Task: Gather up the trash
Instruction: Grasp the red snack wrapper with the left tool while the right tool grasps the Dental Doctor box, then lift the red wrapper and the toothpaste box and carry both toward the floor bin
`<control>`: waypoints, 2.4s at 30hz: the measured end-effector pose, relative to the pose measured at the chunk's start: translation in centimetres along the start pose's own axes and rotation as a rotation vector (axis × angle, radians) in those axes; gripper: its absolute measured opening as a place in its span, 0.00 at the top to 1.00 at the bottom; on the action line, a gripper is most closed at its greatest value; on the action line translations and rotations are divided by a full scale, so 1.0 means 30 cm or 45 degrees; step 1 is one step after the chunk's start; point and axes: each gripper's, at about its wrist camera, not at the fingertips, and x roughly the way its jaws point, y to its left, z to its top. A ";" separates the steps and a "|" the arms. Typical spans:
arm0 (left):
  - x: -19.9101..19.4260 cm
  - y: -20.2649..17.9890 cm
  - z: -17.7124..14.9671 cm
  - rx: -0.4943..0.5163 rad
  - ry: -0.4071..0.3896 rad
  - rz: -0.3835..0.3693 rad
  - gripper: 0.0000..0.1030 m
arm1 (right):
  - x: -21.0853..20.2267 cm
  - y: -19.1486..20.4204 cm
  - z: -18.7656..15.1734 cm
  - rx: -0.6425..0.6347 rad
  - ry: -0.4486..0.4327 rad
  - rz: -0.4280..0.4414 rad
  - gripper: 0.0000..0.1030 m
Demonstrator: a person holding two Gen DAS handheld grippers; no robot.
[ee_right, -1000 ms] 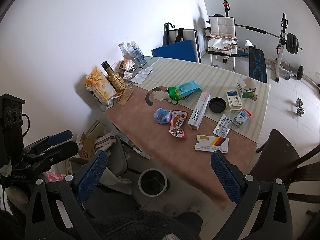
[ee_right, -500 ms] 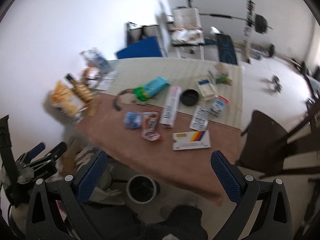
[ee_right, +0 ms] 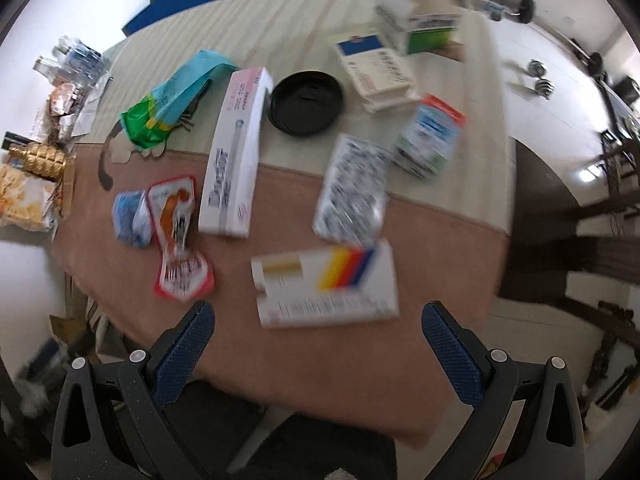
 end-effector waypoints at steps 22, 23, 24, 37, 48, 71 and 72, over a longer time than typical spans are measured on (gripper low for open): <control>0.349 -0.173 0.213 -0.088 0.332 -0.306 0.00 | 0.386 0.313 0.395 -0.281 0.192 0.041 0.45; 0.356 -0.191 0.216 -0.073 0.343 -0.315 0.00 | 0.367 0.307 0.390 -0.288 0.184 0.045 0.45; 0.367 -0.213 0.220 -0.055 0.357 -0.324 0.00 | 0.336 0.293 0.382 -0.306 0.168 0.037 0.46; 0.357 -0.296 0.189 0.037 0.286 -0.215 0.36 | 0.480 0.191 0.343 -0.291 0.187 -0.053 0.49; 0.347 -0.296 0.231 0.025 0.263 -0.203 0.39 | 0.623 0.239 0.349 -0.281 0.197 -0.095 0.47; 0.288 -0.114 0.084 -0.180 0.125 -0.198 0.40 | 0.483 0.231 0.227 -0.308 0.113 0.081 0.52; 0.287 -0.103 0.080 -0.190 0.119 -0.204 0.40 | 0.474 0.235 0.220 -0.305 0.101 0.083 0.52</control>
